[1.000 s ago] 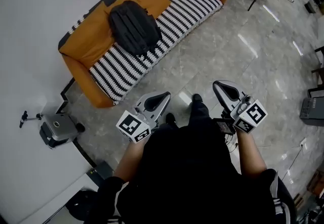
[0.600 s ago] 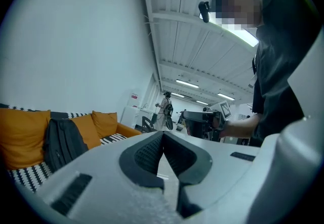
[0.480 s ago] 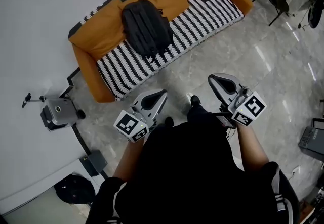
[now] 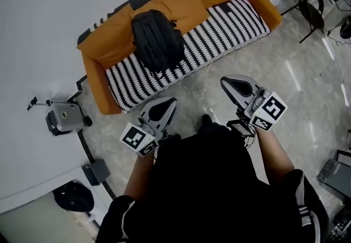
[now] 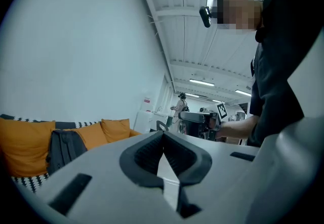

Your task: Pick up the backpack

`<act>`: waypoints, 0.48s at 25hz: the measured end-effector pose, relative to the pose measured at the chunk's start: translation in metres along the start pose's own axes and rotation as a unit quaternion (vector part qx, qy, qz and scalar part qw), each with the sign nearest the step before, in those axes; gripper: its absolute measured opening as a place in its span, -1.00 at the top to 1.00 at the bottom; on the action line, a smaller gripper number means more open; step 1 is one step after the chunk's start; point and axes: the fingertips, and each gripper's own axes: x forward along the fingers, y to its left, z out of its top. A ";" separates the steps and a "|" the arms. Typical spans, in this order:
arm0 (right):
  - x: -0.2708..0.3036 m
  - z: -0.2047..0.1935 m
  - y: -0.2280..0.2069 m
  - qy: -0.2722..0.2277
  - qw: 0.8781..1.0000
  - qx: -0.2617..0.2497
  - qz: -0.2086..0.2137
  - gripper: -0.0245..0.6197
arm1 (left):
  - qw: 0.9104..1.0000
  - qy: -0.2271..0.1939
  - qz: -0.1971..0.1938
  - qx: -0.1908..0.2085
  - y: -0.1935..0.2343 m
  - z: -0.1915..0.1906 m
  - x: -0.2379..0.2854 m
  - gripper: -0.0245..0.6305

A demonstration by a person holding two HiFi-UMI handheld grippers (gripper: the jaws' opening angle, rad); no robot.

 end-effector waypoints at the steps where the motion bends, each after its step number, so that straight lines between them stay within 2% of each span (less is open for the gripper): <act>1: 0.001 0.001 -0.007 0.000 1.000 0.000 0.008 0.84 | 1.000 0.000 0.008 -0.003 0.002 0.000 0.005 0.86; 6: 0.006 0.003 -0.033 0.002 0.999 0.007 0.042 0.84 | 0.998 -0.011 0.050 -0.021 0.012 0.002 0.020 0.86; 12: 0.026 0.001 -0.067 0.007 0.997 0.029 0.064 0.84 | 0.994 -0.015 0.101 -0.032 0.041 0.005 0.021 0.86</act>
